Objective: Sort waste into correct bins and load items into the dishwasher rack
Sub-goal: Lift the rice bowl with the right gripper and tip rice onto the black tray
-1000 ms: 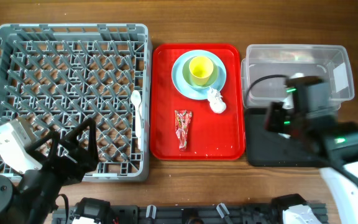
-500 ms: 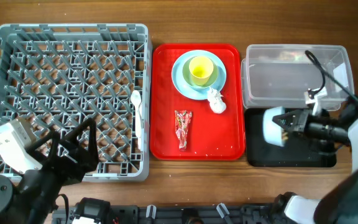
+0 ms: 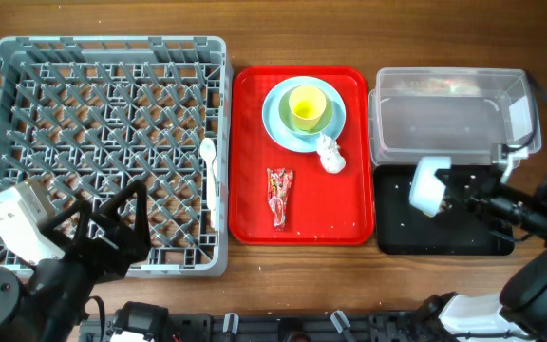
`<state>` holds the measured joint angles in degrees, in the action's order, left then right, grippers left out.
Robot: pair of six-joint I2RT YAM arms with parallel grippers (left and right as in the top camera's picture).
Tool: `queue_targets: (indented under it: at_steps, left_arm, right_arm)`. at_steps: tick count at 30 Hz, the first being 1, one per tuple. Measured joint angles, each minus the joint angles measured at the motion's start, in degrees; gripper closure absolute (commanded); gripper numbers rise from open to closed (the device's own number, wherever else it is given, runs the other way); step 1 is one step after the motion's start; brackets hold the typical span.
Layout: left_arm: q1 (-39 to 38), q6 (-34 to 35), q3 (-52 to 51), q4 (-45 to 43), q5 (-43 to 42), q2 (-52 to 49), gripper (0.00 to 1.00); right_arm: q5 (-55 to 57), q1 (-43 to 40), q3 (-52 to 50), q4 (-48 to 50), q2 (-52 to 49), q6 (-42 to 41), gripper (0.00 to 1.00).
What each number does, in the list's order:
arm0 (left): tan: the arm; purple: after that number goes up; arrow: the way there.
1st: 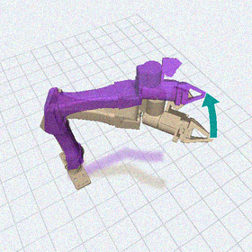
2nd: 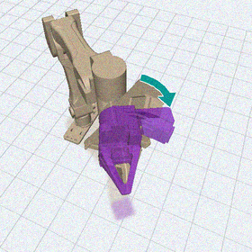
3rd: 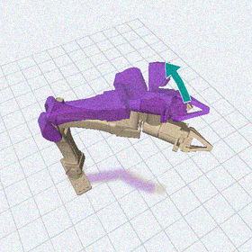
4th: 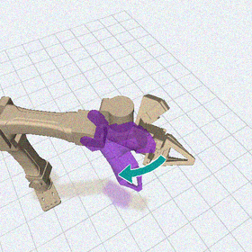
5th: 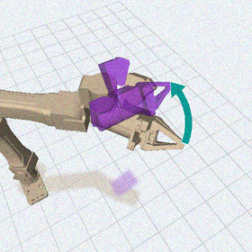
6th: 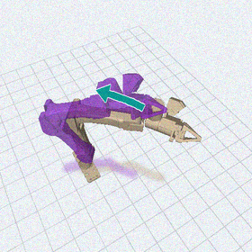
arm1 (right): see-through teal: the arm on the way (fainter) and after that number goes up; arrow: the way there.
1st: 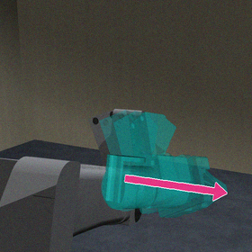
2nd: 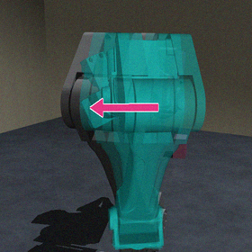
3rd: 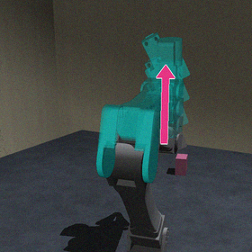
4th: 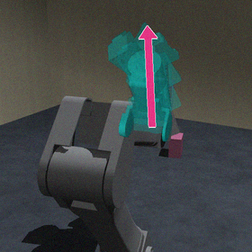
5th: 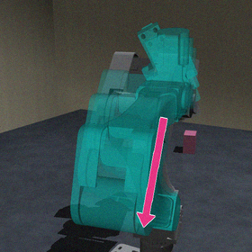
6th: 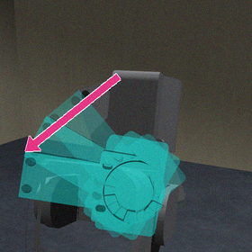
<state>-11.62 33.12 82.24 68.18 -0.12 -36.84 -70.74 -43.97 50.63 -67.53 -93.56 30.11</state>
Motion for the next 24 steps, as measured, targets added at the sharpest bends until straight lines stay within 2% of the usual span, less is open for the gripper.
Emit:
queue_targets:
  at_steps: [5,8,14,15,20,24]
  left_arm:
    - [0.00,0.00,0.00,-0.02,0.00,0.00,0.00]
    - [0.00,0.00,0.00,-0.02,0.00,0.00,0.00]
    - [0.00,0.00,0.00,-0.02,0.00,0.00,0.00]
    - [0.00,0.00,0.00,-0.02,0.00,0.00,0.00]
    - [0.00,0.00,0.00,0.00,0.00,0.00,0.00]
    - [0.00,0.00,0.00,0.00,0.00,0.00,0.00]
  right_arm:
    - [-2.16,-4.35,0.00,-1.20,0.00,0.02,0.96]
    - [-2.97,-4.72,-0.02,-8.31,0.00,1.73,0.96]
    - [-3.30,-4.72,-0.04,-20.76,-0.11,10.54,0.96]
    - [-3.80,-4.72,-0.04,-21.00,-0.13,13.53,0.96]
    - [-3.85,-4.72,-0.04,-18.97,-0.15,15.02,0.96]
    - [-4.04,-4.72,-0.04,-21.62,-0.15,16.09,0.96]
